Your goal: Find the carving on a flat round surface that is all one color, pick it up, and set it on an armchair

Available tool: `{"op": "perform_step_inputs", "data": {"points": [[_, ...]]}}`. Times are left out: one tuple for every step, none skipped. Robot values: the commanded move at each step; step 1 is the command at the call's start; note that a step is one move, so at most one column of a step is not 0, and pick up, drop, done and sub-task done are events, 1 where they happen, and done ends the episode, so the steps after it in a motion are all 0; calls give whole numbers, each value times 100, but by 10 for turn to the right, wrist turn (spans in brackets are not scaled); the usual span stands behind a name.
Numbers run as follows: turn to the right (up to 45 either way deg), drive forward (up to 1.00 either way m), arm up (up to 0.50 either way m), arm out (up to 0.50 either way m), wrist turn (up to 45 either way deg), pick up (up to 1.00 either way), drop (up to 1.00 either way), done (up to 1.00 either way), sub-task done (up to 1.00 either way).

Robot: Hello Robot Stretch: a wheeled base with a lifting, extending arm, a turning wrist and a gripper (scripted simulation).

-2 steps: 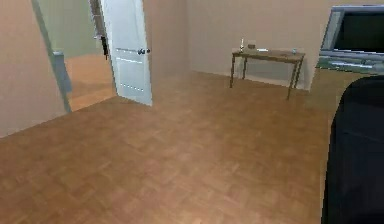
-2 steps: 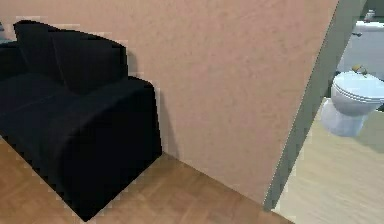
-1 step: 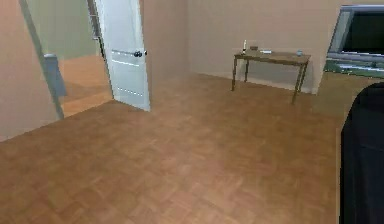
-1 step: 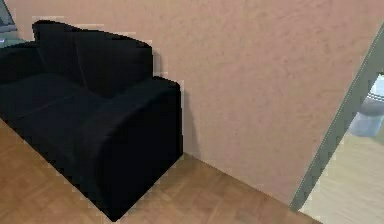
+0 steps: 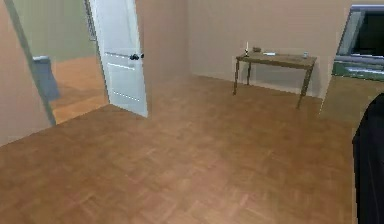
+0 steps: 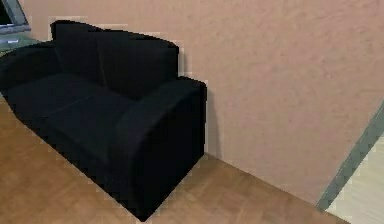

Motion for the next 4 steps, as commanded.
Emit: {"op": "perform_step_inputs", "data": {"points": [[90, 0, 0, 0, 0, 0, 0, 0, 0], [0, 45, 0, 0, 0, 0, 0, 0, 0], [240, 0, 0, 0, 0, 0, 0, 0, 0], [0, 100, 0, 0, 0, 0, 0, 0, 0]]}}
